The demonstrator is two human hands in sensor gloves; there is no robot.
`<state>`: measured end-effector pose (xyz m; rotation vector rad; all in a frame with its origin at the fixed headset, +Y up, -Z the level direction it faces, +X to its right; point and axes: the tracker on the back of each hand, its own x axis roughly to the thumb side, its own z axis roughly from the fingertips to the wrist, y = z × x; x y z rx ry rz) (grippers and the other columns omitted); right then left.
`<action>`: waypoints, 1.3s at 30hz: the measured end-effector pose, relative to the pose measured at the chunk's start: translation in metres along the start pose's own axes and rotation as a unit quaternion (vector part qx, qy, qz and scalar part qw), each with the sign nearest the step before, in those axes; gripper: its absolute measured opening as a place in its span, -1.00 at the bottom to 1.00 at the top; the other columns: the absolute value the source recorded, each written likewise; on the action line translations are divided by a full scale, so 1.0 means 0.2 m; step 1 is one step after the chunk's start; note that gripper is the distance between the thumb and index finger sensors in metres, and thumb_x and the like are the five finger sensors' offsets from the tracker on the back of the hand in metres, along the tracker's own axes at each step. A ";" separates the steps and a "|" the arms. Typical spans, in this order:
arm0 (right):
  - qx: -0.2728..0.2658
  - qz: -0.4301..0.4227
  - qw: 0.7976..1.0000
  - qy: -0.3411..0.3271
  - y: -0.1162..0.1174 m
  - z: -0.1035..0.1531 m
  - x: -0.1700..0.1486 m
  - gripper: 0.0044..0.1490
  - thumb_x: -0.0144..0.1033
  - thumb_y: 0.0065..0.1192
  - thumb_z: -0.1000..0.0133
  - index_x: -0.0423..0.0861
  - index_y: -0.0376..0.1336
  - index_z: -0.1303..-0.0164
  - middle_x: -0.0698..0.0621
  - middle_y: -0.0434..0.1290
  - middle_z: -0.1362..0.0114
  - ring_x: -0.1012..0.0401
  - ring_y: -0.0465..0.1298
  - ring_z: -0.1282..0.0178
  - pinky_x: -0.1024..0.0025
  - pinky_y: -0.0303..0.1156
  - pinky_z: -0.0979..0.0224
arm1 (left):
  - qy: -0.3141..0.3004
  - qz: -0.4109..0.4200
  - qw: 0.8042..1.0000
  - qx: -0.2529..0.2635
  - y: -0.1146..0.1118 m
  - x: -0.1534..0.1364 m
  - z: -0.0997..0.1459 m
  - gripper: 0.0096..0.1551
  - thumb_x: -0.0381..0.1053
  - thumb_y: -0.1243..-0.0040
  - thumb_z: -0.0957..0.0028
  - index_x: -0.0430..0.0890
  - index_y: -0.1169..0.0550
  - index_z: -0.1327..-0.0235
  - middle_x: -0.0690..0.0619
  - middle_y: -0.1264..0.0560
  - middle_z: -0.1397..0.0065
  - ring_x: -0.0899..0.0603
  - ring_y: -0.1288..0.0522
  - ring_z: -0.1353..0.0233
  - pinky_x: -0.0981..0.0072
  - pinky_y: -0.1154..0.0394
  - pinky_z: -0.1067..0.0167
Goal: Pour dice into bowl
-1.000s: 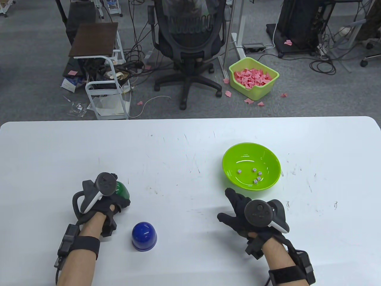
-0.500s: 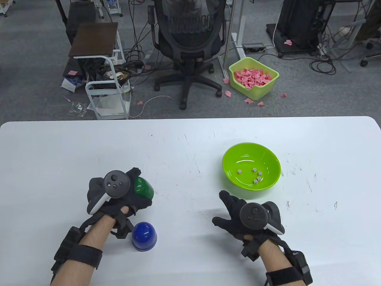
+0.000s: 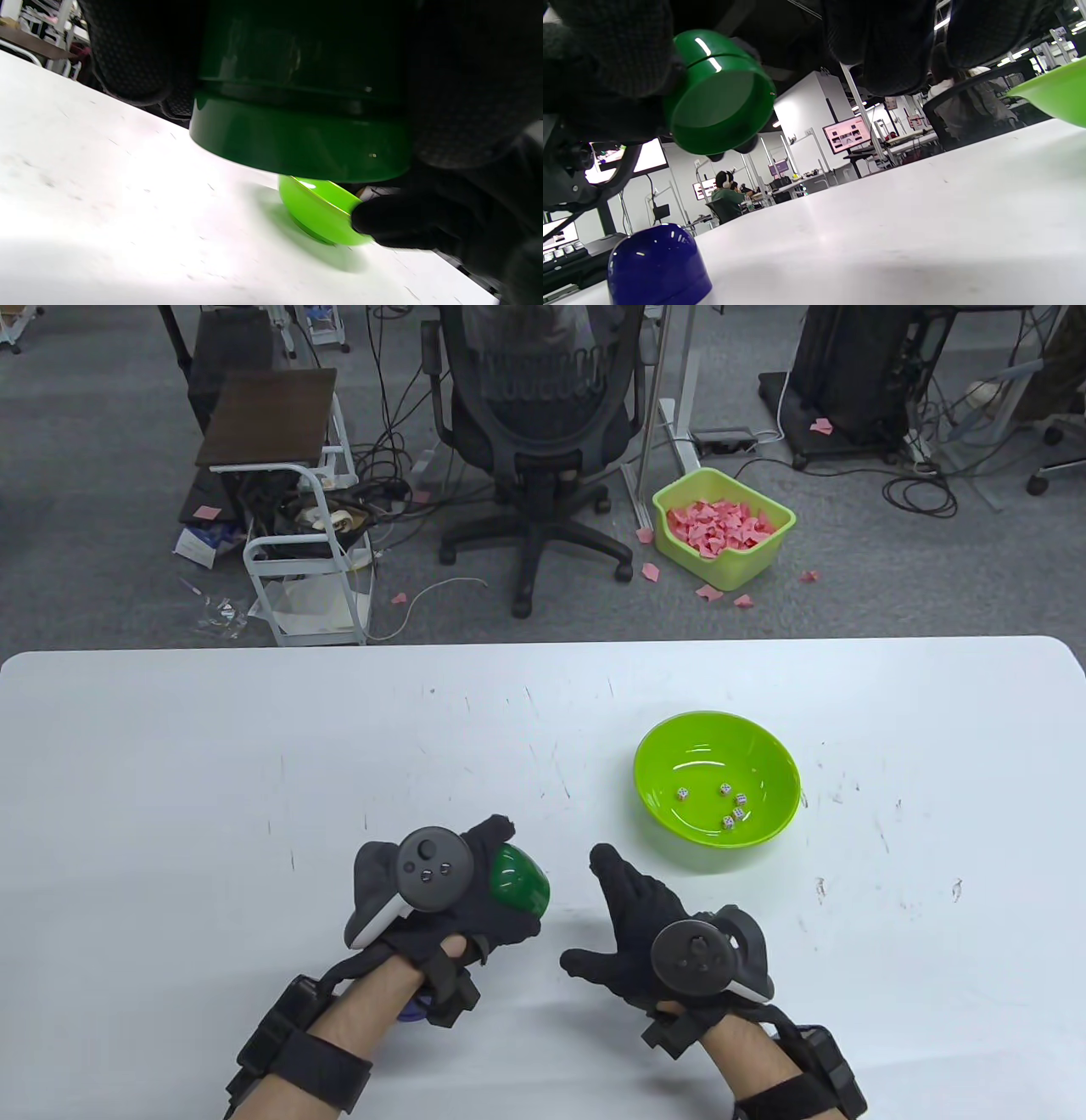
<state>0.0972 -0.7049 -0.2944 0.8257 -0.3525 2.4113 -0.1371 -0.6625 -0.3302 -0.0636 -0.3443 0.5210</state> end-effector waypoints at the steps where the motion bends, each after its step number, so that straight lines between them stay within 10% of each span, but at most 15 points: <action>1: 0.000 -0.002 1.000 -0.003 0.01 0.00 0.01 0.54 0.25 0.38 -0.02 -0.42 -0.39 -0.64 -0.47 0.08 -0.69 -0.37 0.39 -0.40 -0.51 0.27 -0.38 | -0.002 0.003 1.000 -0.003 -0.02 0.02 0.00 0.34 0.38 -0.67 0.50 0.01 -0.17 -0.46 -0.21 -0.40 -0.46 -0.31 -0.64 -0.34 -0.07 -0.65 -0.23; 18: 0.021 -0.052 0.998 0.009 0.04 -0.01 0.02 0.59 0.15 0.50 0.02 -0.45 -0.42 -0.61 -0.37 0.22 -0.64 -0.26 0.50 -0.31 -0.41 0.37 -0.36 | -0.041 0.038 0.994 -0.093 -0.13 0.14 0.01 0.32 0.31 -0.55 0.31 -0.06 0.00 -0.50 -0.27 -0.26 -0.53 -0.38 -0.52 -0.44 -0.16 -0.55 -0.31; 39: 0.019 -0.094 0.994 0.050 0.02 -0.01 -0.09 0.56 0.15 0.55 0.07 -0.39 -0.34 -0.65 -0.30 0.26 -0.65 -0.22 0.53 -0.27 -0.40 0.38 -0.36 | -0.020 0.010 1.000 -0.021 0.25 -0.05 0.04 0.26 0.44 -0.45 0.30 -0.04 -0.09 -0.51 -0.17 -0.35 -0.53 -0.30 -0.53 -0.44 -0.23 -0.48 -0.35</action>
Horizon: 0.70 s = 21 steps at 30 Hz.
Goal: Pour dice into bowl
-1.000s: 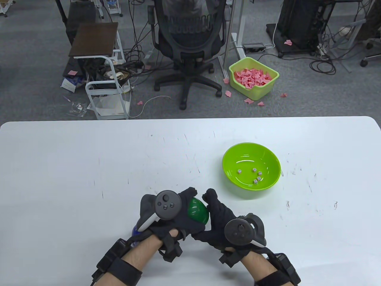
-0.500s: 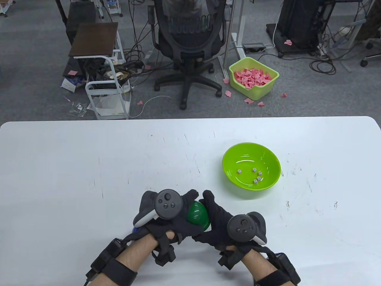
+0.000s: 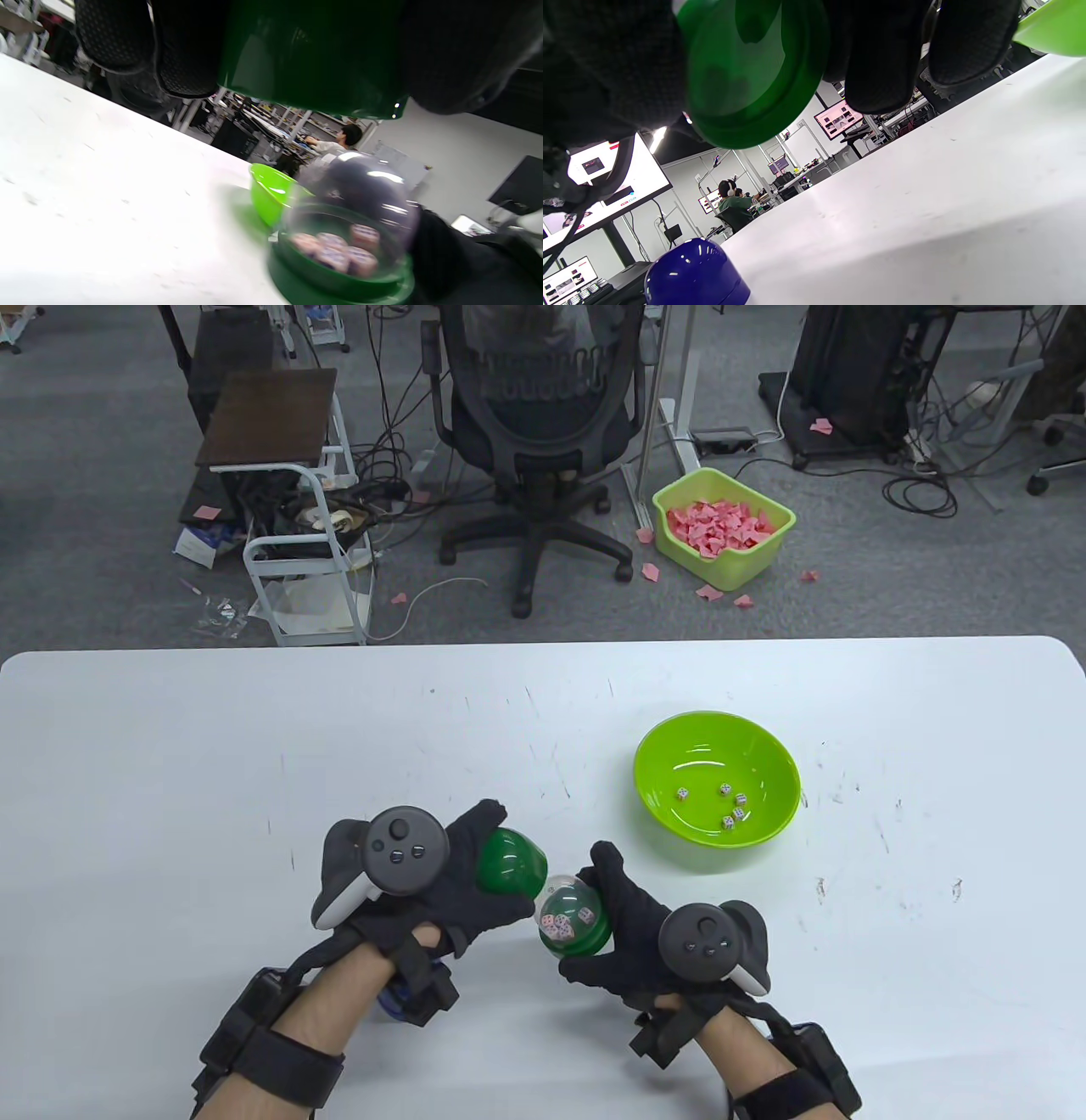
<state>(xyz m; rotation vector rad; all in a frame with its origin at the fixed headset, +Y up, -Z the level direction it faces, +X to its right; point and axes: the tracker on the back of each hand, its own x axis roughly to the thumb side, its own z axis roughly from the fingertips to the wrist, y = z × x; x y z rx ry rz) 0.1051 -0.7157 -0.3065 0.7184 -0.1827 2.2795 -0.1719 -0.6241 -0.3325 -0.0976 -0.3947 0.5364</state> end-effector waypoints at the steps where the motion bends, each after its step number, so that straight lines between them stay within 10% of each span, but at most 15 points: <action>1: -0.002 0.000 1.000 0.002 -0.01 0.00 0.00 0.56 0.15 0.55 0.07 -0.39 -0.33 -0.65 -0.31 0.27 -0.65 -0.22 0.53 -0.26 -0.40 0.38 -0.36 | 0.010 -0.012 1.000 0.006 0.02 -0.03 0.00 0.26 0.44 -0.45 0.30 -0.04 -0.09 -0.51 -0.17 -0.35 -0.53 -0.30 -0.52 -0.44 -0.23 -0.47 -0.36; 21: -0.023 -0.004 1.000 0.008 -0.06 0.01 -0.03 0.55 0.15 0.55 0.06 -0.39 -0.32 -0.66 -0.32 0.26 -0.64 -0.22 0.53 -0.26 -0.40 0.38 -0.36 | 0.194 -0.146 0.970 0.027 0.03 -0.71 0.07 0.20 0.34 -0.54 0.35 0.06 -0.21 -0.53 -0.14 -0.33 -0.54 -0.28 -0.49 -0.44 -0.21 -0.45 -0.39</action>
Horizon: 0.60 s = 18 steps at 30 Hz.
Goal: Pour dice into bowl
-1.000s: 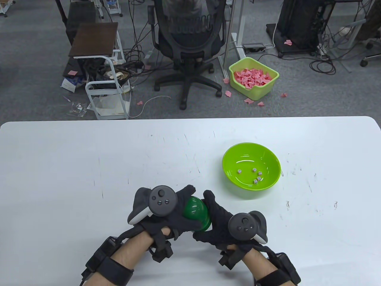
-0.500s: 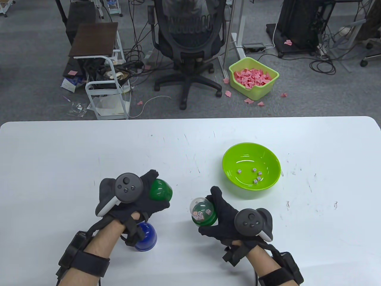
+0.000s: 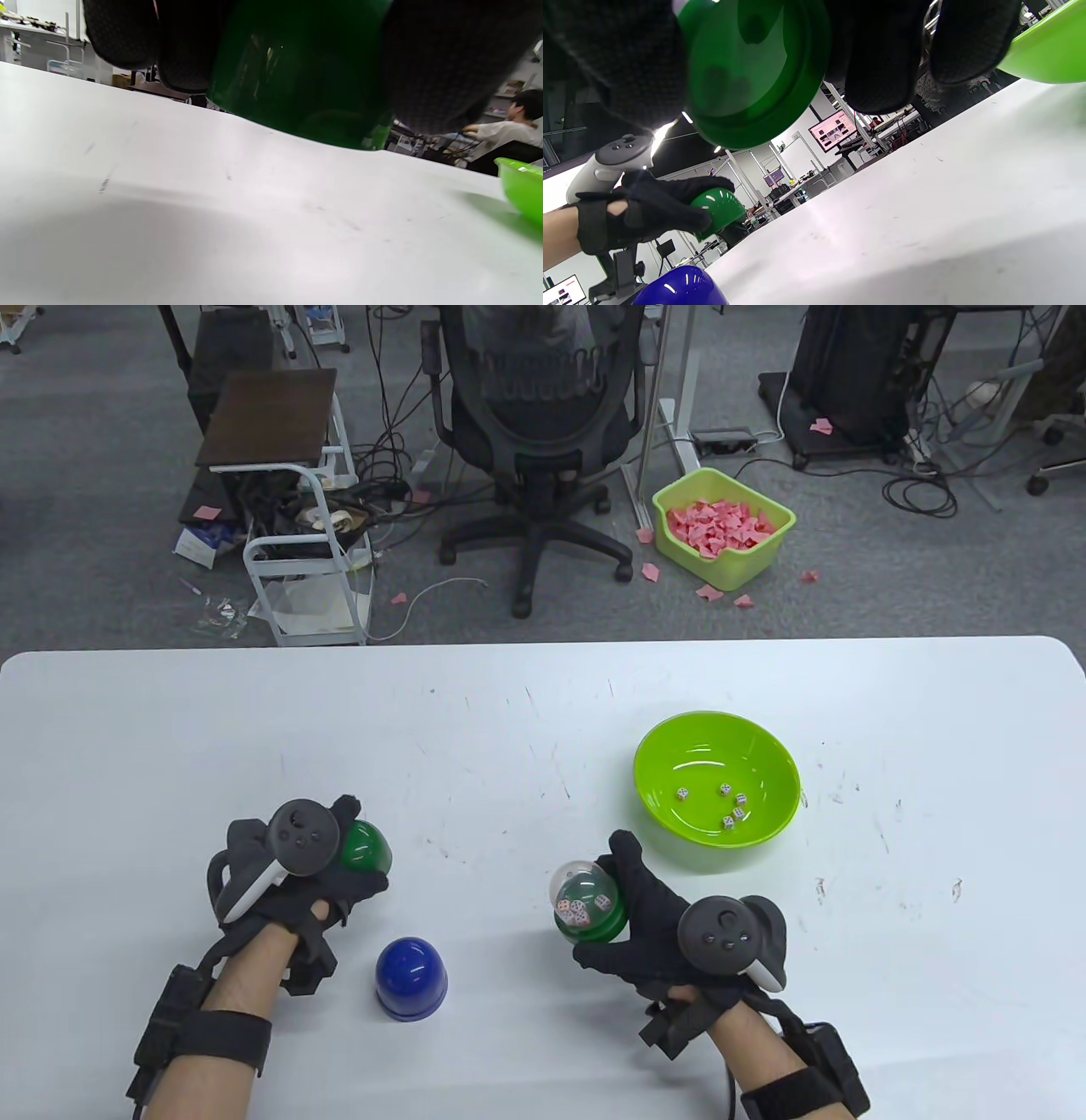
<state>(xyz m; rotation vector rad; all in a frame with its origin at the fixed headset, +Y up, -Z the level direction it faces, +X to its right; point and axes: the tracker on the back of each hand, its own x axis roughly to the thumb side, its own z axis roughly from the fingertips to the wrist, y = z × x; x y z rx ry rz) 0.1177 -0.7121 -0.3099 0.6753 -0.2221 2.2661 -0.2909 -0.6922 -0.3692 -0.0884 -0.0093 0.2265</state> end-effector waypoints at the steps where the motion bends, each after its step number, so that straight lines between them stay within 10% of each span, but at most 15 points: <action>1: 0.000 0.000 1.000 0.000 0.00 0.00 0.00 0.54 0.15 0.54 0.06 -0.39 -0.32 -0.66 -0.32 0.27 -0.64 -0.22 0.53 -0.26 -0.41 0.37 -0.37 | 0.006 -0.008 1.000 0.001 -0.01 -0.02 0.00 0.20 0.34 -0.54 0.35 0.06 -0.20 -0.53 -0.12 -0.33 -0.55 -0.27 -0.47 -0.47 -0.22 -0.43 -0.40; 18: 0.001 0.000 1.000 0.003 0.00 0.00 -0.01 0.54 0.15 0.54 0.05 -0.39 -0.31 -0.66 -0.32 0.27 -0.64 -0.23 0.53 -0.26 -0.41 0.37 -0.36 | 0.055 -0.042 0.997 -0.038 -0.22 -0.21 -0.01 0.17 0.37 -0.50 0.34 0.09 -0.21 -0.52 -0.04 -0.36 -0.58 -0.30 -0.34 -0.54 -0.30 -0.32 -0.46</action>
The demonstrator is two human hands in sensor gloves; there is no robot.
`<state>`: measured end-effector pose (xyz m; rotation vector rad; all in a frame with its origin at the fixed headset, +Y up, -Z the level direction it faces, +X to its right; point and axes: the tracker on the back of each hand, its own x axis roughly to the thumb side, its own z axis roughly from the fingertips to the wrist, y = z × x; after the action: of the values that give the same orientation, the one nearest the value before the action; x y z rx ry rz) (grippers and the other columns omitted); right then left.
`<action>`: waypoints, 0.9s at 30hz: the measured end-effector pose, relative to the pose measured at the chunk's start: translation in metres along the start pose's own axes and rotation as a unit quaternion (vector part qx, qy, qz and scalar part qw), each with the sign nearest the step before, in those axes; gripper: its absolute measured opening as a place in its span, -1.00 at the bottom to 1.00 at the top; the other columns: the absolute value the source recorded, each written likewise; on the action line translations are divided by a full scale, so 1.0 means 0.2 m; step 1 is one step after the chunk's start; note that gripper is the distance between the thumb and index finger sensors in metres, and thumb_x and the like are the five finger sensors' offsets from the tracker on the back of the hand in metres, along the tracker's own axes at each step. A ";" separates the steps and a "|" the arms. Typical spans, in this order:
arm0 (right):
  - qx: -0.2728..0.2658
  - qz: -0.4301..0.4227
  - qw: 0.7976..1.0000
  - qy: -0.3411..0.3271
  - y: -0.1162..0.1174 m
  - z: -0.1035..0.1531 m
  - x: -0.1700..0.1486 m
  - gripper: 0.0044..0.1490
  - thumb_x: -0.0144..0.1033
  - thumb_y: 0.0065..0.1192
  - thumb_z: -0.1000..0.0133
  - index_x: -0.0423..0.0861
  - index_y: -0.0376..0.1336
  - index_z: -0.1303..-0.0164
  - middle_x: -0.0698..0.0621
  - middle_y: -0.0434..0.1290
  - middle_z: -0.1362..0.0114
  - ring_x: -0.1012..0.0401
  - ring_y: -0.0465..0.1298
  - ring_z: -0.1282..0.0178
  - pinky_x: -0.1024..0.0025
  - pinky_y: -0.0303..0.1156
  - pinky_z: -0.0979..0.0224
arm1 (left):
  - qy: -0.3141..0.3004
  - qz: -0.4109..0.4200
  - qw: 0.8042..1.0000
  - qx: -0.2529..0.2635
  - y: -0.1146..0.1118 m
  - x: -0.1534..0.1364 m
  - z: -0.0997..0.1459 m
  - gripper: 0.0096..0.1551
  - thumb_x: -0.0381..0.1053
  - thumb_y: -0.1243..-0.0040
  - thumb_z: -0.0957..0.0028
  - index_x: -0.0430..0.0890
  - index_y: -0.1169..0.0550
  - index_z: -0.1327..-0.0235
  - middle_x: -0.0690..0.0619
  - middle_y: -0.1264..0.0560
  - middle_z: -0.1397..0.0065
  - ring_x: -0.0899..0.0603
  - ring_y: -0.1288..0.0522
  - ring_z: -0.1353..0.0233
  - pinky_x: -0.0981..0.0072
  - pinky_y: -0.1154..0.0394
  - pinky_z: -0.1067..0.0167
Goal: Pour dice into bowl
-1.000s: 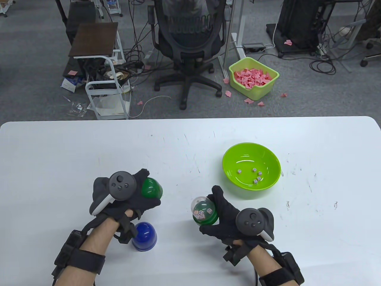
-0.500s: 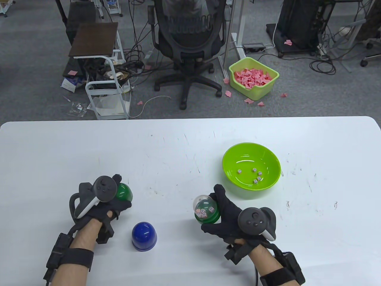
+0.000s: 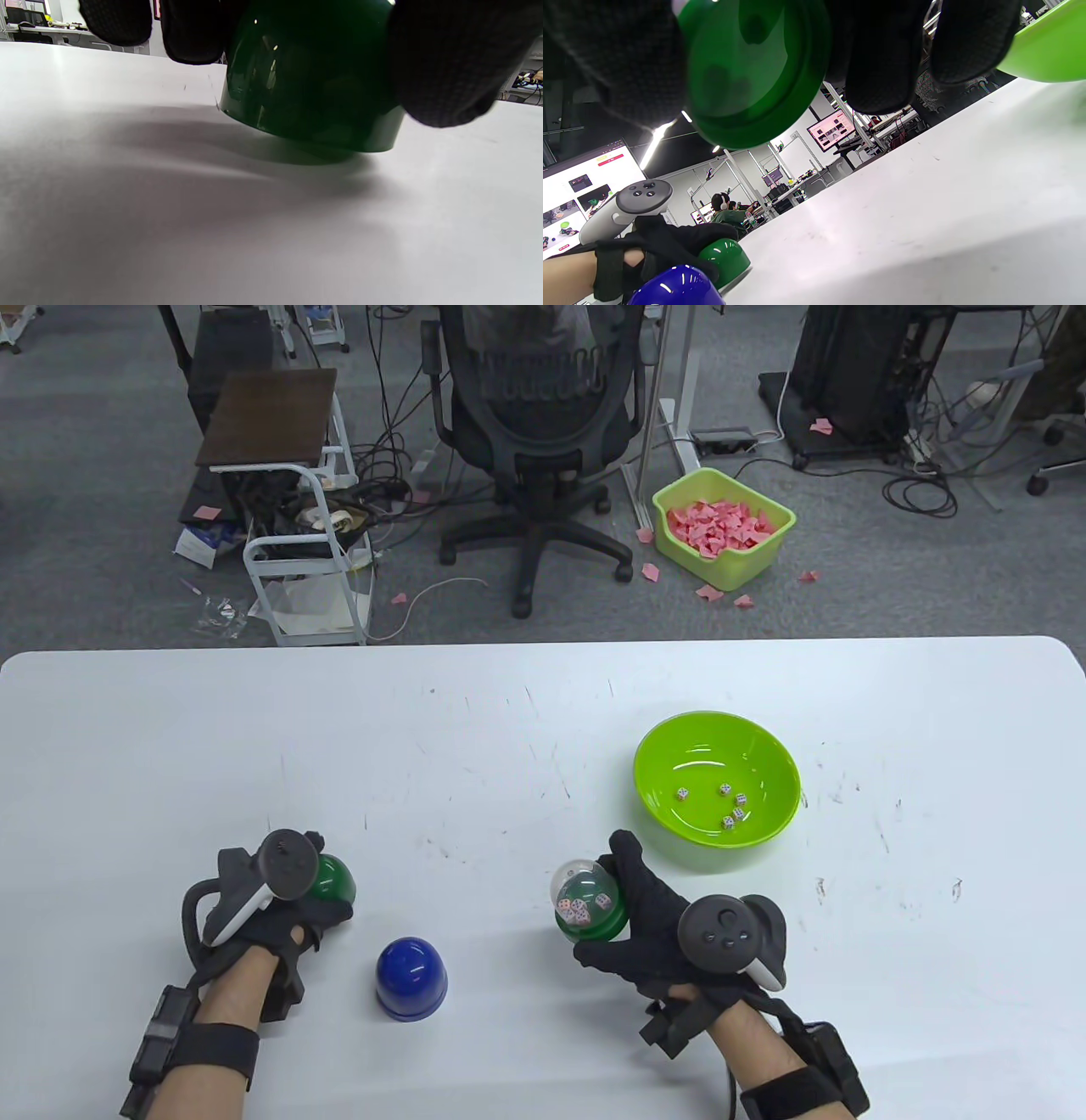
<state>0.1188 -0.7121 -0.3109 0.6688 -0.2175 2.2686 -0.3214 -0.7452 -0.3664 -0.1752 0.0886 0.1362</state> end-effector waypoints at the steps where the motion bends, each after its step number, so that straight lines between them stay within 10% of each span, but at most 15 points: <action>1: 0.000 0.000 1.000 0.000 0.00 0.00 0.00 0.53 0.15 0.54 0.05 -0.39 -0.31 -0.66 -0.33 0.27 -0.64 -0.23 0.53 -0.26 -0.41 0.37 -0.36 | 0.000 -0.001 1.000 -0.001 -0.01 0.00 0.00 0.17 0.37 -0.50 0.33 0.08 -0.20 -0.52 -0.05 -0.36 -0.57 -0.30 -0.34 -0.54 -0.30 -0.32 -0.46; 15: -0.003 -0.002 1.000 -0.002 -0.01 0.00 0.00 0.53 0.15 0.54 0.05 -0.39 -0.31 -0.66 -0.33 0.27 -0.64 -0.22 0.53 -0.25 -0.41 0.37 -0.36 | -0.003 0.052 0.999 -0.012 0.06 0.04 0.02 0.25 0.38 -0.43 0.25 0.01 -0.04 -0.56 -0.16 -0.15 -0.65 -0.37 -0.14 -0.62 -0.36 -0.19 -0.50; 27: 0.006 0.026 1.000 -0.005 0.01 0.00 0.01 0.54 0.15 0.55 0.07 -0.40 -0.30 -0.66 -0.33 0.28 -0.63 -0.21 0.54 -0.23 -0.40 0.38 -0.36 | -0.159 0.134 0.978 0.017 0.34 0.45 0.18 0.22 0.40 -0.40 0.24 0.04 -0.06 -0.57 -0.12 -0.20 -0.65 -0.35 -0.18 -0.63 -0.37 -0.20 -0.51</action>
<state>0.1170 -0.7120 -0.3102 0.6895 -0.2285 2.3176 -0.2397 -0.6608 -0.3515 -0.1050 -0.2045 0.4299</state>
